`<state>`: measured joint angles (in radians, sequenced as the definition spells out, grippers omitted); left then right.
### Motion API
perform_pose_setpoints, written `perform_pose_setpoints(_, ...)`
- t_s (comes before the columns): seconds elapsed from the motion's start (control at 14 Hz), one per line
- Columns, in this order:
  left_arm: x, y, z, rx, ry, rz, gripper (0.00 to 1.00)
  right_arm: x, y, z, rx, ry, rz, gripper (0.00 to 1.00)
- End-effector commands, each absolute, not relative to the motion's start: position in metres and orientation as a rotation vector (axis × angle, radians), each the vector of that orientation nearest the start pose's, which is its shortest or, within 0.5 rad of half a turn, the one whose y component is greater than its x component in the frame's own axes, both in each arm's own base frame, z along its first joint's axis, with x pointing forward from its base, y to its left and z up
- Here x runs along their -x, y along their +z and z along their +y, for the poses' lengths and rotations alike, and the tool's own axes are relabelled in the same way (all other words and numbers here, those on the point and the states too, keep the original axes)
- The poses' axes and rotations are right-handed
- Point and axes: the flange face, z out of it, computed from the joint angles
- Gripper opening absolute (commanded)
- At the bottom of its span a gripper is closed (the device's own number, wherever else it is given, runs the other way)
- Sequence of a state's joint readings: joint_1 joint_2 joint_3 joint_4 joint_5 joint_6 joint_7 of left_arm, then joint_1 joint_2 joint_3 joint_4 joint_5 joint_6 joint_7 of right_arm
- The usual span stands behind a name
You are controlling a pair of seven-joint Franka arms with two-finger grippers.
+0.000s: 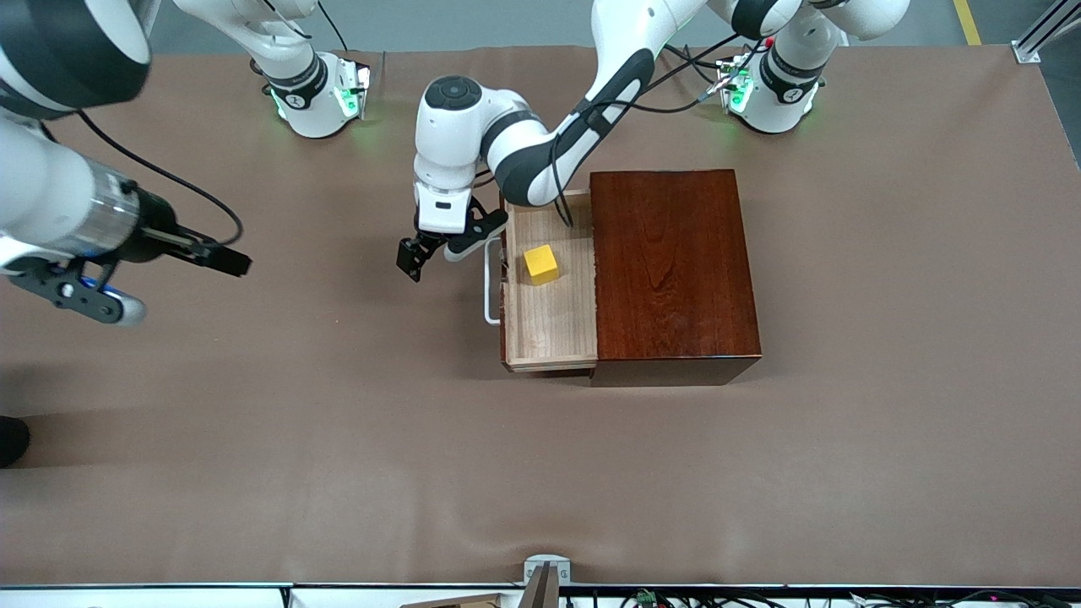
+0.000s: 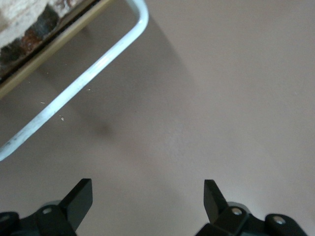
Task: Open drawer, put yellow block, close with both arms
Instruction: 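Withdraw the right gripper while the left gripper reaches the drawer handle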
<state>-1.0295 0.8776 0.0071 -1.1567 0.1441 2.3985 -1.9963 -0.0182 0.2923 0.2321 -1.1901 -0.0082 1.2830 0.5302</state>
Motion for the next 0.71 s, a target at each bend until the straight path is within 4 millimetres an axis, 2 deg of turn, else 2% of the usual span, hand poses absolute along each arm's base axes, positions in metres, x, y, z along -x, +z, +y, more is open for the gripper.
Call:
perform_pose_setpoints(0.0, -0.418, 0.299, -0.686, 3.125, -0.276, -1.622, 1.00, -0.587, 0.635, 0.087, 3.141, 0.260, 0.320, 1.00)
perform_pose_setpoints(0.29, -0.427, 0.284, -0.666, 2.962, -0.297, -1.588, 1.00, -0.577, 0.649, 0.046, 3.122, 0.237, -0.007, 1.00)
perform_pose_setpoints(0.5, -0.435, 0.282, -0.651, 2.859, -0.311, -1.569, 1.00, -0.557, 0.653, 0.040, 3.116, 0.191, -0.033, 1.00)
perform_pose_setpoints(0.64, -0.446, 0.292, -0.632, 2.764, -0.315, -1.567, 1.00, -0.543, 0.652, 0.037, 3.119, 0.167, -0.037, 1.00)
